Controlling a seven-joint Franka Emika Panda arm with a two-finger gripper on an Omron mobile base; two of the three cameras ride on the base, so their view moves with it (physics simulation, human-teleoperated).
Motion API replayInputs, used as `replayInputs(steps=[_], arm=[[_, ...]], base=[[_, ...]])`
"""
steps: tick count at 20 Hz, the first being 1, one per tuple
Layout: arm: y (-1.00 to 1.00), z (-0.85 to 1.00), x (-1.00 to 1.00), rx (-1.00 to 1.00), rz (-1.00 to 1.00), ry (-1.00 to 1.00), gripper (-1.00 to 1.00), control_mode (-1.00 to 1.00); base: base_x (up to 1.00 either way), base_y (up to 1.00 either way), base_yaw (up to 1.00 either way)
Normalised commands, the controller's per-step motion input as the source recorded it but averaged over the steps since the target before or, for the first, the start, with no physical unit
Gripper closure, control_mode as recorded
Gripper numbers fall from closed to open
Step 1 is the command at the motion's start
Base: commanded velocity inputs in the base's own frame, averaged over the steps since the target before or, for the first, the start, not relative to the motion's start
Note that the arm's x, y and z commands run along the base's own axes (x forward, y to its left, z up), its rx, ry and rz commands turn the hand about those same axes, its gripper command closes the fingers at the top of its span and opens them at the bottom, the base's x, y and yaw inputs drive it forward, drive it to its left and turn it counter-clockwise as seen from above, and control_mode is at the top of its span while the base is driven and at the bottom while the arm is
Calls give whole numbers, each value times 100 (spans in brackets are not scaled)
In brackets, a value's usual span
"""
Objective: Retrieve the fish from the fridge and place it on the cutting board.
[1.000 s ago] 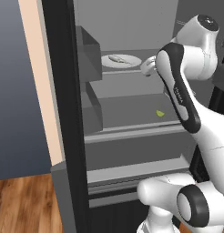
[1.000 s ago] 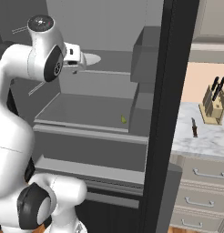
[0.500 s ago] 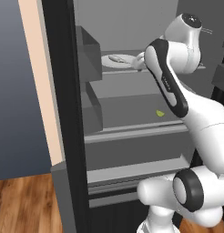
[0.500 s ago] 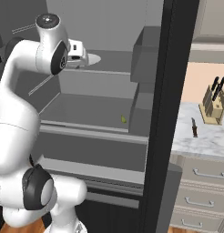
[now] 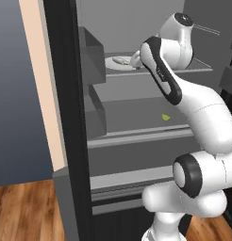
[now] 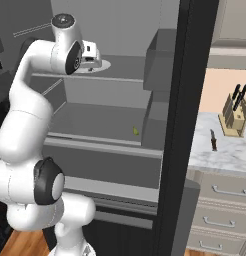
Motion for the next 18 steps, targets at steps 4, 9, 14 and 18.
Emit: replayInputs(steps=[4,9,14,18], arm=[[1,0,69,0,0,5,-100,-100],[8,0,57,0,1,8,-100,-100],[13,-4,54,0,2,7,-100,-100],[12,-28,55,0,3,-1,-100,-100]], base=[[0,0,0],[0,0,0],[0,0,0],[0,0,0]])
